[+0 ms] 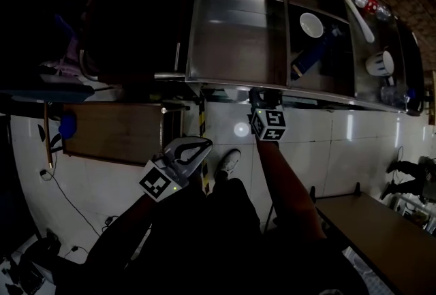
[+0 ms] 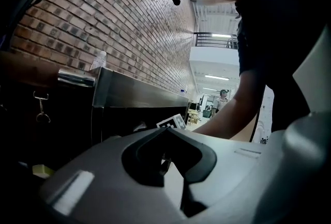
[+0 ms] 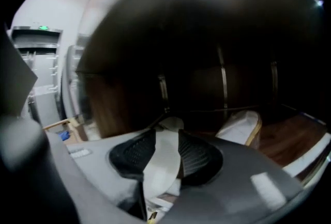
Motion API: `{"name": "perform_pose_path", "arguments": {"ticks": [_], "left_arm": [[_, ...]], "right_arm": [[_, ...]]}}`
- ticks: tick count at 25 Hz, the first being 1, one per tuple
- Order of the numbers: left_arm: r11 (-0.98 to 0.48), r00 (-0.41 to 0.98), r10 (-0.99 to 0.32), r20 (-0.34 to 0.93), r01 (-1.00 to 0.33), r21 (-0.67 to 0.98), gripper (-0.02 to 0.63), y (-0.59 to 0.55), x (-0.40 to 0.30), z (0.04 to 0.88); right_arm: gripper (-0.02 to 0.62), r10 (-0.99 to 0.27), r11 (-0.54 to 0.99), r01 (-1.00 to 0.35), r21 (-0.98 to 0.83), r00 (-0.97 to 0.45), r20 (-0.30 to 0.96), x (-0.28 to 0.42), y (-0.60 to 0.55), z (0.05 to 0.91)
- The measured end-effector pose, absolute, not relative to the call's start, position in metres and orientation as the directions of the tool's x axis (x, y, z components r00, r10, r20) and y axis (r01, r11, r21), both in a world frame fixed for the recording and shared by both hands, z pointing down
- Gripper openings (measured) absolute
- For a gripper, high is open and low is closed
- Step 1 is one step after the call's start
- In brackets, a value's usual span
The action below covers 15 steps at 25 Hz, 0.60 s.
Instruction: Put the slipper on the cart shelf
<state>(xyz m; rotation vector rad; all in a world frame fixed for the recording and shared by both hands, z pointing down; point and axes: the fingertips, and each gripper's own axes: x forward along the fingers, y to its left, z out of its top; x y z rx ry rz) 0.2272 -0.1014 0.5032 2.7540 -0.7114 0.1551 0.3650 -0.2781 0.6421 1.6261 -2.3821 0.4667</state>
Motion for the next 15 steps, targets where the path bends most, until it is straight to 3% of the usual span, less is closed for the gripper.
{"name": "perform_pose_path", "arguments": {"ticks": [9, 15], "left_arm": [[-0.844, 0.861, -0.491, 0.132, -0.507, 0.171, 0.006, -0.085, 0.233, 0.468], [-0.823, 0.837, -0.536, 0.108, -0.547, 0.153, 0.006, -0.059, 0.238, 0.438]], "right_arm": [[0.124, -0.748, 0.575, -0.801, -0.166, -0.597, 0.291, 0.337, -0.158, 0.571], [0.115, -0.667, 0.722, -0.683, -0.110, -0.729, 0.153, 0.308, -0.101, 0.474]]}}
